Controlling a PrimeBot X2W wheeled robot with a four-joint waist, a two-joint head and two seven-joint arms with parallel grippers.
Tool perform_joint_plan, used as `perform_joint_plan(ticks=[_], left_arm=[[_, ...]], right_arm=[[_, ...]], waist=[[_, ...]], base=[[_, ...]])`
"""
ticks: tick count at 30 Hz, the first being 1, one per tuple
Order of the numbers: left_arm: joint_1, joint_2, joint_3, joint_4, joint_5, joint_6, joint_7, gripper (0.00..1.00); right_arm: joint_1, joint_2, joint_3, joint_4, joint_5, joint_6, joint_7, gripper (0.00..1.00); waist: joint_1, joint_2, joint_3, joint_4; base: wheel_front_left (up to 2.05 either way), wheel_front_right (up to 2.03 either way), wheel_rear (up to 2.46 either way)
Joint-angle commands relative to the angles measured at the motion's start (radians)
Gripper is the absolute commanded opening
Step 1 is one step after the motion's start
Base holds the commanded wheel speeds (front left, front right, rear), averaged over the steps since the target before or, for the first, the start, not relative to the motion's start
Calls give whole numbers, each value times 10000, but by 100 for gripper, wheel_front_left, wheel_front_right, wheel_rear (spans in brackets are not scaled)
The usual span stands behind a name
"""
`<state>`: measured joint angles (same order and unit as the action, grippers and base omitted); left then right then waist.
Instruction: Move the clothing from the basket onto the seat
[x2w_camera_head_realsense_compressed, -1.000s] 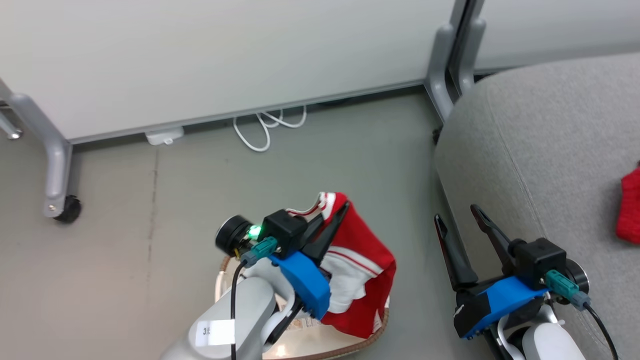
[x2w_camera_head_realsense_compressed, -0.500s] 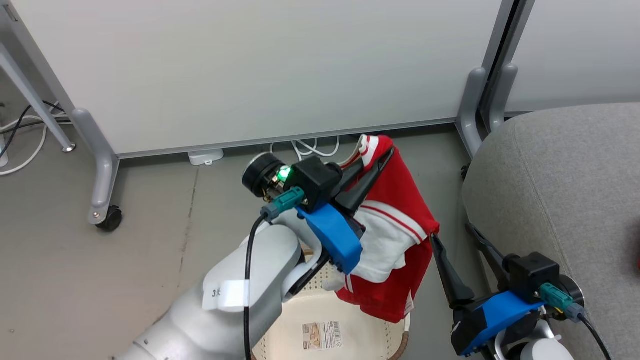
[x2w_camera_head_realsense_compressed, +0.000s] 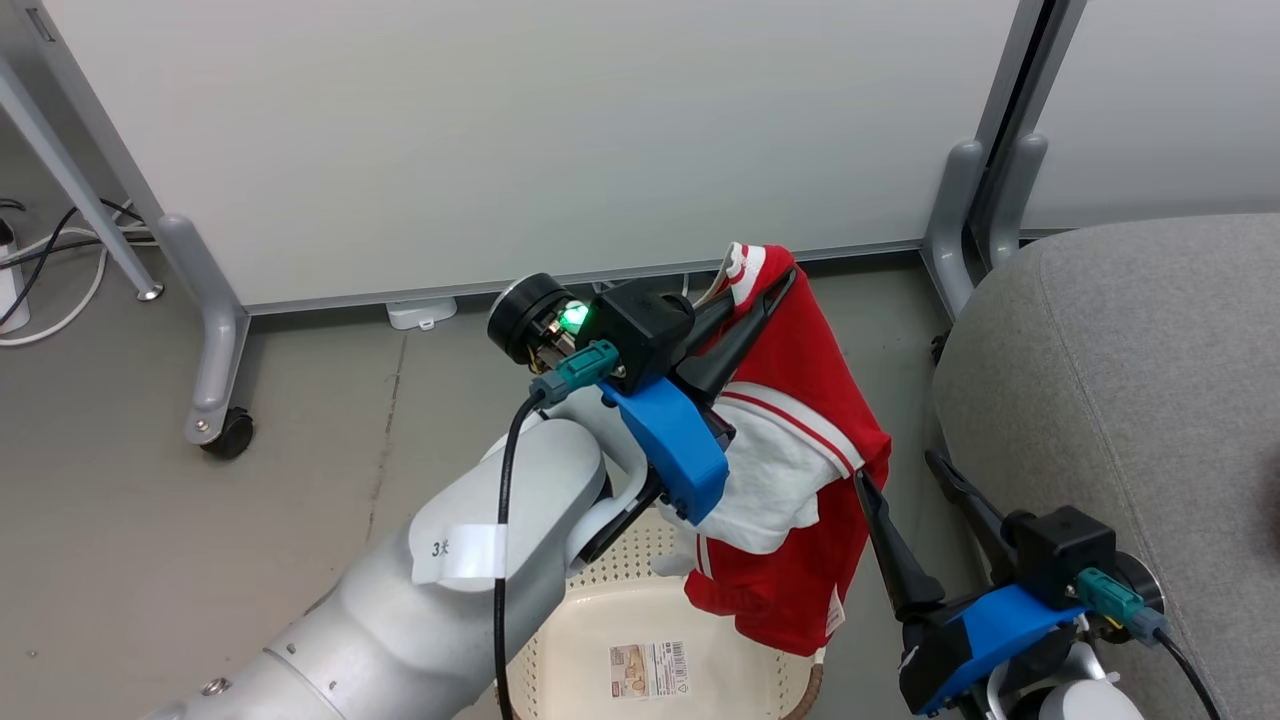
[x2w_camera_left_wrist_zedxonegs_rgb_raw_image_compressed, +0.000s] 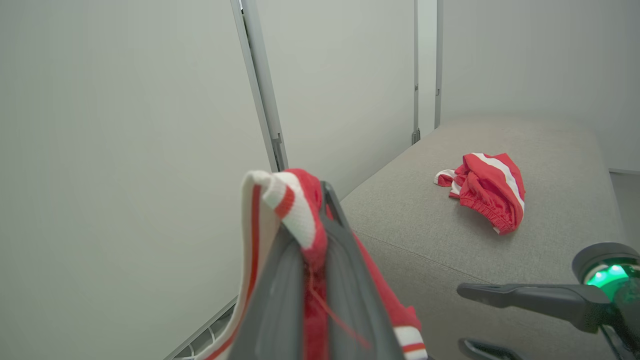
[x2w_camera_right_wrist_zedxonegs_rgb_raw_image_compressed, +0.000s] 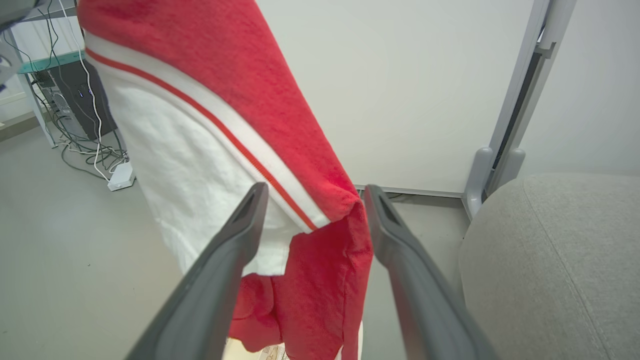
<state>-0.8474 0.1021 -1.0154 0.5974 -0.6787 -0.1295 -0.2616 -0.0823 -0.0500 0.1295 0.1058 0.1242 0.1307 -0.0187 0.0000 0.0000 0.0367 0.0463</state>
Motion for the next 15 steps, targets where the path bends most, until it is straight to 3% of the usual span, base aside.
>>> perform_joint_plan(ticks=[1,15], left_arm=[[-212,12,-17,13,-70,-3,-50,0],[-123,65,-160,72,-163,-4,-50,0]], right_arm=[[-5,-8,4,-54,46,1,-18,100],[-1542,-53,570,53,-259,1,313,100]], waist=[[0,0,33,3],[0,0,290,-15]], base=[[0,0,0],[0,0,0]])
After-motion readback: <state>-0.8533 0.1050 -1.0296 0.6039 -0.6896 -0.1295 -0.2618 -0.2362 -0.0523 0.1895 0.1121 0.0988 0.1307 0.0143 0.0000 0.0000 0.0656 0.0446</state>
